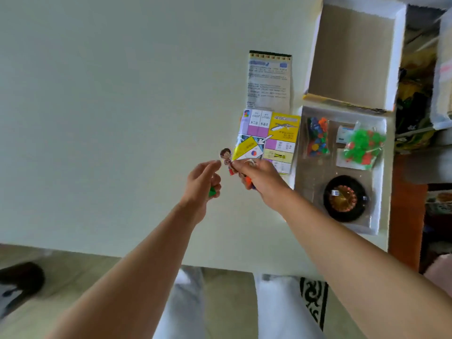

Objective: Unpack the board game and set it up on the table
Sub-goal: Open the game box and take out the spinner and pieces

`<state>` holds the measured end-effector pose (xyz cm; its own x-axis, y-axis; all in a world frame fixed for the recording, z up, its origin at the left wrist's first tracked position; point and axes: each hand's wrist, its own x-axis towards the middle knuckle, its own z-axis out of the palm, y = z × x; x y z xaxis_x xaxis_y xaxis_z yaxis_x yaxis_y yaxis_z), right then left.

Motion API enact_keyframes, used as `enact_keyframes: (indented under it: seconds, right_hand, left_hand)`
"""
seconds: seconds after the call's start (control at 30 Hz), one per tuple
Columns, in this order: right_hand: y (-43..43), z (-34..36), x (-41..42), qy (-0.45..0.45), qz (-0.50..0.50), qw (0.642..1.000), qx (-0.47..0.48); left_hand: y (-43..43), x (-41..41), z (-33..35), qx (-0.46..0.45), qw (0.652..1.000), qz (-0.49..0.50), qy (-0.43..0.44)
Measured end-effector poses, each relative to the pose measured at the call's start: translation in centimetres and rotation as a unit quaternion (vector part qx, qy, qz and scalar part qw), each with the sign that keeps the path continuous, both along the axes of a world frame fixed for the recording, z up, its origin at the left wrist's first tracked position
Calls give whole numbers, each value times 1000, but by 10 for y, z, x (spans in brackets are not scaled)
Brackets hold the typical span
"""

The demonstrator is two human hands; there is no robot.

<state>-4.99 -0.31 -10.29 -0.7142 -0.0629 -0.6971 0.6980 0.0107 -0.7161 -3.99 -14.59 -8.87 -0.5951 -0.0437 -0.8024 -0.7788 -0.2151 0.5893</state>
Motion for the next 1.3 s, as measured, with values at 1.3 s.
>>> enact_keyframes:
  seconds: [1.3]
  right_hand:
    - [-572,-19,-66,-84,216,972,47]
  left_hand:
    - [-558,16,-46,-128,967,208,-71]
